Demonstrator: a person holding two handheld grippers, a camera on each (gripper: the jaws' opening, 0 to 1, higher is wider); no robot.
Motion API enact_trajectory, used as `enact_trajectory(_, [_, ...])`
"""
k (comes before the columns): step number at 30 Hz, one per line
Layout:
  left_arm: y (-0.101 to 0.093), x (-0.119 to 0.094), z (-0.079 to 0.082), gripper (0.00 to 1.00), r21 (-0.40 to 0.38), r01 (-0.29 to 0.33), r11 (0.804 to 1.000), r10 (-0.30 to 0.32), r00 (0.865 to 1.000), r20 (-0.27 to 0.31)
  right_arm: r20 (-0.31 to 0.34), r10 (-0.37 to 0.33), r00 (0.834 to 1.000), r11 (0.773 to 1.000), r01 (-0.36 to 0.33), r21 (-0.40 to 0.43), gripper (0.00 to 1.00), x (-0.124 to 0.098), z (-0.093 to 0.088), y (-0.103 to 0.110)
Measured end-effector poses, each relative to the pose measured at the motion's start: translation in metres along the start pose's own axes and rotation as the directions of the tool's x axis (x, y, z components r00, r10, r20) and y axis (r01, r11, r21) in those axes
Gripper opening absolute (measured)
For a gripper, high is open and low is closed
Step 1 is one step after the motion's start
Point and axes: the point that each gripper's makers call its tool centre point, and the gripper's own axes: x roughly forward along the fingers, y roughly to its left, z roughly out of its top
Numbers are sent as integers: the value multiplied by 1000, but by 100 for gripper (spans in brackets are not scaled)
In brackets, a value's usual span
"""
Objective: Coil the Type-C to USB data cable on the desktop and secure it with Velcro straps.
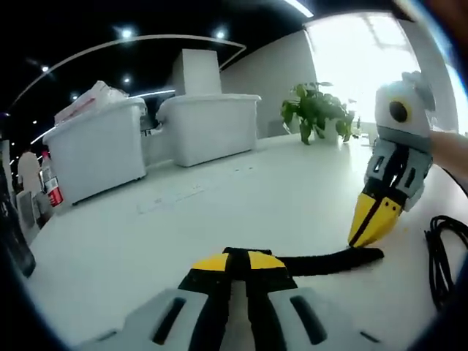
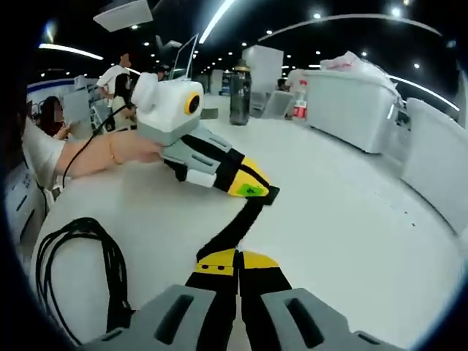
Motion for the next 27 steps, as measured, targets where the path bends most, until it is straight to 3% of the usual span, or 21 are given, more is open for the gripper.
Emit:
enact_trajectory(8, [-11,2,2,9,38,36,999,-36,999,6,-8,93,996,989,-94,-115,1,12,19,45])
enact_trajectory(17, [-16,2,2,9,35,54,998,-55,998,5,-10,107,994,986,-107,-126,1,15,22,51])
enact_trajectory(19, [-16,1,2,9,37,56,998,-56,998,4,19,117,993,988,-115,-99,3,8,24,52])
enact_trajectory(23, [-15,-3,2,16,22,63,998,-63,998,3,136,91,986,996,-87,-34,20,-15,36,45])
enact_trajectory(27, [-14,-9,6,22,-12,69,998,-69,998,15,103,114,988,993,-116,12,19,-38,23,53])
